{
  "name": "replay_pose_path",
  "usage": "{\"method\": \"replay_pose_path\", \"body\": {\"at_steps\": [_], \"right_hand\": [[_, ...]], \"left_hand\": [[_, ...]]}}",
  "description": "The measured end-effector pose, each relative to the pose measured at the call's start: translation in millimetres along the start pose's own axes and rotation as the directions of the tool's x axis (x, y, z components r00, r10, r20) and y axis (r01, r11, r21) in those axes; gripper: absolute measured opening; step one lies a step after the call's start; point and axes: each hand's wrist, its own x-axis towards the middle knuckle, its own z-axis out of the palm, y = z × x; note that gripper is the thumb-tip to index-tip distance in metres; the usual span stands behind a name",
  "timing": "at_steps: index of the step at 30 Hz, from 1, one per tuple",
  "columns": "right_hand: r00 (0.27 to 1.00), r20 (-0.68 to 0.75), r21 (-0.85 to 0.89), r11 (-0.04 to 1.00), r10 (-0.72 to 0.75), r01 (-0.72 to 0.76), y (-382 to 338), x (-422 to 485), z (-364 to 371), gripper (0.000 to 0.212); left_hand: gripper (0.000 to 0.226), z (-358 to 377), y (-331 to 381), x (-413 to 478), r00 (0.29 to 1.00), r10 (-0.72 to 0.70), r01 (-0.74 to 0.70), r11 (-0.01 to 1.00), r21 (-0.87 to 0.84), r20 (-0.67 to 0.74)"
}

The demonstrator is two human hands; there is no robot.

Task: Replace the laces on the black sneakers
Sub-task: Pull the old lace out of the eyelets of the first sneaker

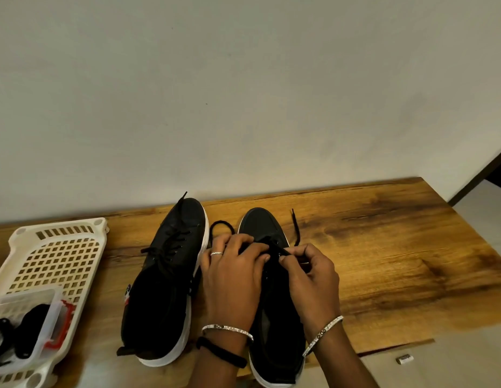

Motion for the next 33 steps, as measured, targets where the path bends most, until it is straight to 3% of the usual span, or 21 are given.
{"method": "replay_pose_path", "body": {"at_steps": [8, 10, 13, 15, 18, 21, 24, 28, 30, 31, 33], "right_hand": [[1.000, 0.000, -0.016, 1.000, -0.014, 0.014, 0, -3, 0, 0.015], [1.000, -0.012, 0.002, 1.000, -0.013, 0.013, -1, -2, -1, 0.015], [1.000, -0.018, 0.023, 1.000, -0.008, 0.009, -1, -2, -1, 0.014], [1.000, -0.017, 0.031, 1.000, -0.002, 0.003, -1, -2, 0, 0.014], [1.000, -0.017, 0.027, 1.000, 0.000, 0.001, -1, -2, 0, 0.015], [1.000, -0.006, 0.025, 1.000, 0.003, -0.003, -2, -2, 0, 0.015], [1.000, 0.014, 0.025, 1.000, 0.010, -0.010, -2, -1, 0, 0.015], [1.000, 0.011, 0.024, 1.000, 0.000, 0.000, -2, -2, 0, 0.015], [1.000, -0.002, 0.029, 1.000, 0.004, -0.004, -1, -2, 0, 0.015], [1.000, -0.006, 0.029, 1.000, 0.008, -0.008, -1, -1, 0, 0.015], [1.000, -0.007, 0.029, 1.000, 0.011, -0.011, -1, -1, 0, 0.015]], "left_hand": [[0.014, 8, 2, -1, 1.000, -0.021, 0.023, 0.995, 0.095, -0.021], [0.017, 3, 5, 1, 0.975, -0.207, 0.199, 0.975, -0.100, -0.078], [0.013, -6, 2, 6, 0.870, -0.476, 0.345, 0.772, -0.533, -0.127], [0.004, -9, -2, 7, 0.837, -0.529, 0.360, 0.725, -0.587, -0.141], [0.022, -7, -5, 8, 0.909, -0.389, 0.301, 0.860, -0.413, -0.148], [0.037, -4, -1, 5, 0.990, -0.115, 0.099, 0.978, -0.186, -0.079], [0.023, 1, -1, 0, 1.000, -0.005, 0.005, 1.000, -0.017, 0.008], [0.005, 3, -3, -2, 1.000, 0.002, -0.002, 1.000, 0.014, -0.008], [0.008, 1, 0, 0, 0.994, -0.092, 0.089, 0.994, -0.063, -0.058], [0.011, -1, 2, 1, 0.978, -0.194, 0.176, 0.967, -0.181, -0.082], [0.012, -5, 6, 6, 0.891, -0.441, 0.337, 0.800, -0.497, -0.106]]}}
